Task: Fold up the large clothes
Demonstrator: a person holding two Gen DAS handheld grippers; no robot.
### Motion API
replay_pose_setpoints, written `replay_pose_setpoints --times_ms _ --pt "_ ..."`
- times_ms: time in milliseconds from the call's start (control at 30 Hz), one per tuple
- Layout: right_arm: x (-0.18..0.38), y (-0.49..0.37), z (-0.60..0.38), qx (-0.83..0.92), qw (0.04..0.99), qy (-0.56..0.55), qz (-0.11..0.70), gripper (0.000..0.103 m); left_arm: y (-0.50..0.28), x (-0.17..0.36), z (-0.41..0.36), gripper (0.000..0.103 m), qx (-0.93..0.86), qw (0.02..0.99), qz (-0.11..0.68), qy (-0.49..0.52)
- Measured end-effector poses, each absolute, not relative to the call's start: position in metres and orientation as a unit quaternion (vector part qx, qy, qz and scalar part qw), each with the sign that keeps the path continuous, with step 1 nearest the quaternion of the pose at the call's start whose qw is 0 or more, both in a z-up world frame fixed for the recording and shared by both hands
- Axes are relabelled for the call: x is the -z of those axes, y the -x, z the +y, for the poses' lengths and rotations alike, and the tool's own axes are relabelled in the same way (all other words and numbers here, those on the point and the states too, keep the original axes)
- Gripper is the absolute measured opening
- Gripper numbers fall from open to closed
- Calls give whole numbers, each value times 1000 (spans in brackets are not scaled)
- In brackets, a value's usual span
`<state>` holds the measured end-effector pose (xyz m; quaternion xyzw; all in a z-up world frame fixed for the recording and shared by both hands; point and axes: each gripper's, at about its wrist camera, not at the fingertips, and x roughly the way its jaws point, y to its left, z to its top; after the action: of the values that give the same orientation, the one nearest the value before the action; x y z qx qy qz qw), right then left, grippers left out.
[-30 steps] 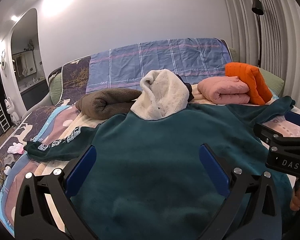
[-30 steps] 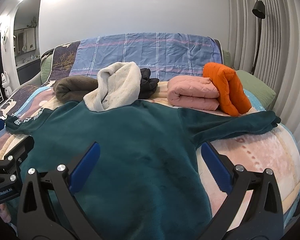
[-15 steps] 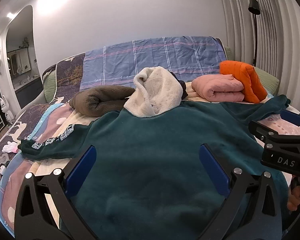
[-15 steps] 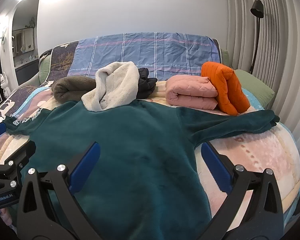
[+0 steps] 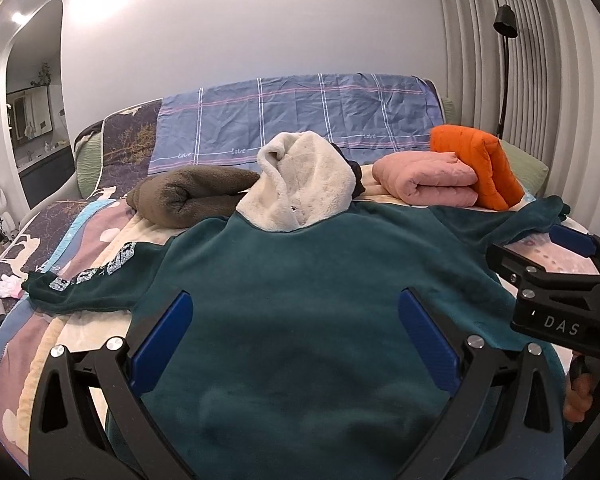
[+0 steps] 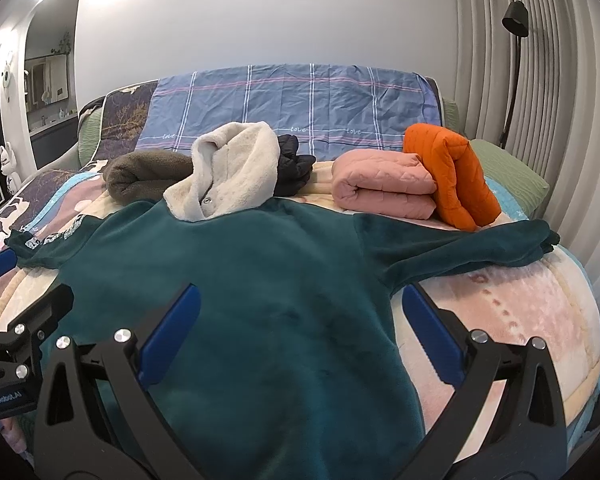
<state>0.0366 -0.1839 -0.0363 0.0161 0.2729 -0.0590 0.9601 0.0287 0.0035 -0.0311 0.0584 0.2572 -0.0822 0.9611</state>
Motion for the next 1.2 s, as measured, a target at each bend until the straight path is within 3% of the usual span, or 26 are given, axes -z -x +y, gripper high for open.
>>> replay_pose_setpoints --times_ms 1200 --pt "38 -47 -176 66 959 3 275 101 -46 34 9 102 116 957 263 -46"
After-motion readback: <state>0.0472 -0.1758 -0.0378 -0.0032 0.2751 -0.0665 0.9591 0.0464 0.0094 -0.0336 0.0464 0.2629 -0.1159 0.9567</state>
